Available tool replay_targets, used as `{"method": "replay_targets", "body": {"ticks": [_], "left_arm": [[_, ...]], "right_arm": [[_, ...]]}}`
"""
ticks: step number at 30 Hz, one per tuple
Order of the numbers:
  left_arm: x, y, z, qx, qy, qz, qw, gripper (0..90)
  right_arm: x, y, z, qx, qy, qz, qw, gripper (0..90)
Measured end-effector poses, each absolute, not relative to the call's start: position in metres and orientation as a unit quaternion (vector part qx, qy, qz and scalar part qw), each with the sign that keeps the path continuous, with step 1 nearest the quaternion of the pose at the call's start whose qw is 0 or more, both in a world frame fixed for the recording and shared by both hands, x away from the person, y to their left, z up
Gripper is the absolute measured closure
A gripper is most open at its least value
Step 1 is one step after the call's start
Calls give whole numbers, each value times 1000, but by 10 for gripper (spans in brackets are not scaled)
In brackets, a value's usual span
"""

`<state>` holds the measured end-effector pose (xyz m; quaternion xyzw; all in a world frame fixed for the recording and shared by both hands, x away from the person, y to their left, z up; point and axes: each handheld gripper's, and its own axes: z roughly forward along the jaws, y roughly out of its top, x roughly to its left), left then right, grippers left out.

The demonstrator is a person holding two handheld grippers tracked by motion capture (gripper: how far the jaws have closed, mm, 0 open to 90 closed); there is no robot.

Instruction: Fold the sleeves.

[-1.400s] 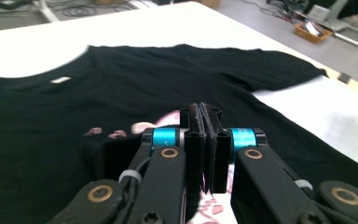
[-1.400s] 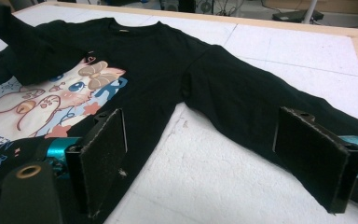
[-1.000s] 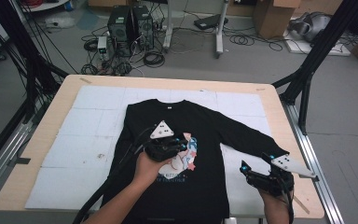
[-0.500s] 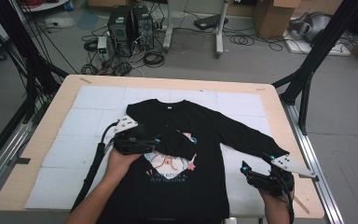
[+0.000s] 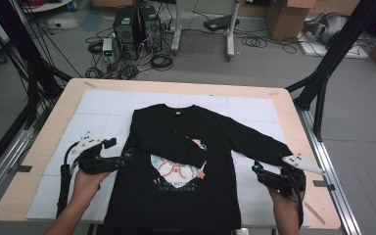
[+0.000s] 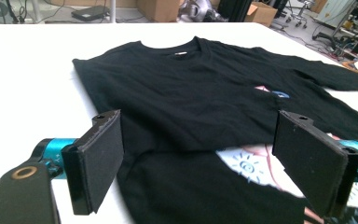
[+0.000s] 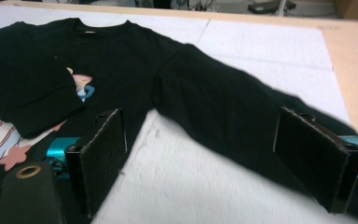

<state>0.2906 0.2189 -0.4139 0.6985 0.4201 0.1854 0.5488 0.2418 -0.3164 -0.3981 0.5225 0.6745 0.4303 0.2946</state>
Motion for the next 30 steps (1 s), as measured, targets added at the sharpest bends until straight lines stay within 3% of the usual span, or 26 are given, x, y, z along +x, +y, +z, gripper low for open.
{"method": "replay_targets", "body": {"ticks": [13,30], "left_arm": [[271,253,-406,704,414,209,538,192],[276,278,-414,674,447,215,548,207]], "right_arm": [[291,-315,-395,566,655,408,292,191],[324,-325,-443,591,688,310,284,377]]}}
